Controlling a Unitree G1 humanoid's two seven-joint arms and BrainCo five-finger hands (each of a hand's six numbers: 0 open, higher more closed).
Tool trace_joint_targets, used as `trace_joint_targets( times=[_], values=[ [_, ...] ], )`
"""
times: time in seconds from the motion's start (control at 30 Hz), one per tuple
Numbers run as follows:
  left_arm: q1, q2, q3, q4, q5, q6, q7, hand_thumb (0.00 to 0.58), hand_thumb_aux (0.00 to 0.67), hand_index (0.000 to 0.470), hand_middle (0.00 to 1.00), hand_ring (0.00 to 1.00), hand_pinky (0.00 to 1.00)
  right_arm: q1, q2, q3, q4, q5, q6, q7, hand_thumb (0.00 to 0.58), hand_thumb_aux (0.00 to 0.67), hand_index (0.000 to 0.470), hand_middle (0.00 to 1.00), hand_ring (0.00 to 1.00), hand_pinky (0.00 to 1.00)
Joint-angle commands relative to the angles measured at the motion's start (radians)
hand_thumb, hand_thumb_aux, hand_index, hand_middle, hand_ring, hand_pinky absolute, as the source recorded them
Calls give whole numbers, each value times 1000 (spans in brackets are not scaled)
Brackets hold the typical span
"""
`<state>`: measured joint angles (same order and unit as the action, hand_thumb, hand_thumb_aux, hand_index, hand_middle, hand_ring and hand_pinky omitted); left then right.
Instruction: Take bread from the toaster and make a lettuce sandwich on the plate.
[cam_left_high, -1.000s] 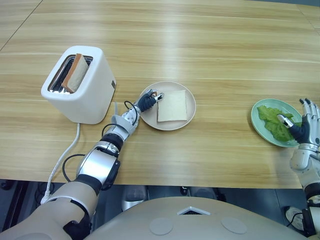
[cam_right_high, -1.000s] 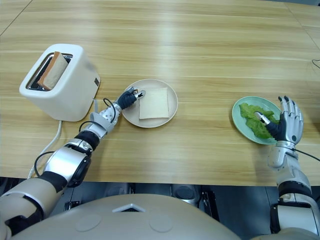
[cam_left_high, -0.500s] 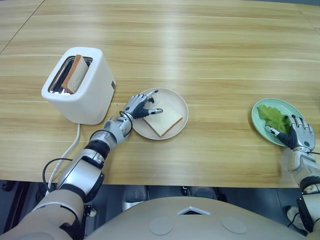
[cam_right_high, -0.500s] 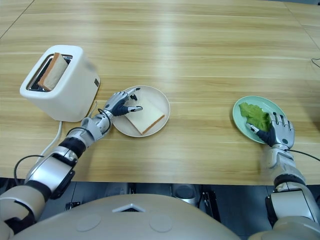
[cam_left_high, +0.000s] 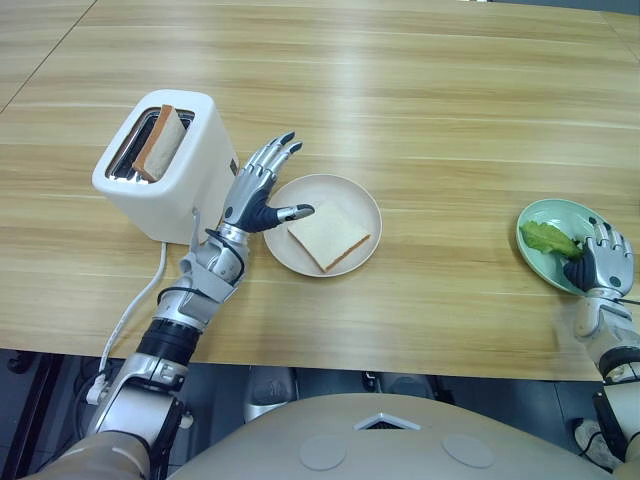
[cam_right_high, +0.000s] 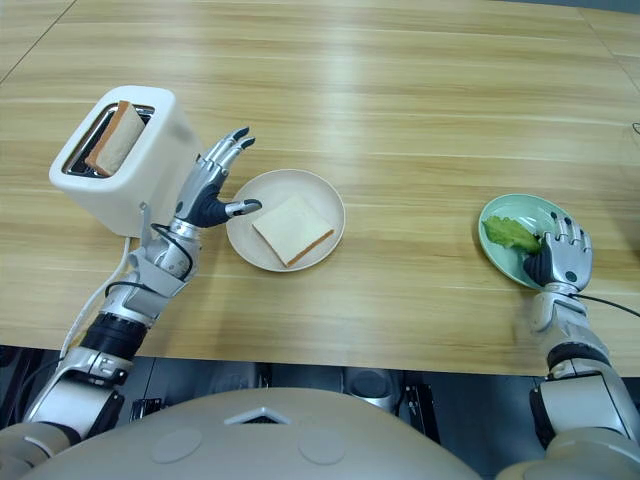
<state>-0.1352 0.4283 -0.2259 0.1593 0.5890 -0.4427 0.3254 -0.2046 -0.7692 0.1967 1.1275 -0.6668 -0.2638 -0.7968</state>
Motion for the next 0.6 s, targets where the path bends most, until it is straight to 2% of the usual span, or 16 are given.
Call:
trace_joint_targets(
  times=[0.03, 0.2, 0.3, 0.4, 0.6],
  values=[
    [56, -12, 58, -55, -38, 0, 6, 0, 0, 0, 0, 0, 0, 63, -25, 19, -240, -51, -2, -75, 580, 670, 460, 0, 0, 0],
    [122, -38, 108, -113, -33, -37, 49, 0, 0, 0, 0, 0, 0, 169, 24, -5, -801, -87, 51, 32, 580, 670, 460, 0, 0, 0],
    [151, -48, 122, -144, -18, -59, 69, 0, 0, 0, 0, 0, 0, 154, 88, 28, -925, -113, 35, 87, 580, 670, 460, 0, 0, 0],
    [173, -46, 142, -189, 12, -71, 91, 0, 0, 0, 0, 0, 0, 95, 170, 99, -963, -142, 1, 147, 580, 670, 460, 0, 0, 0],
    [208, -67, 232, -278, 44, -37, 145, 0, 0, 0, 0, 0, 0, -87, 358, 278, -760, -222, -98, 181, 580, 670, 460, 0, 0, 0]
  ],
)
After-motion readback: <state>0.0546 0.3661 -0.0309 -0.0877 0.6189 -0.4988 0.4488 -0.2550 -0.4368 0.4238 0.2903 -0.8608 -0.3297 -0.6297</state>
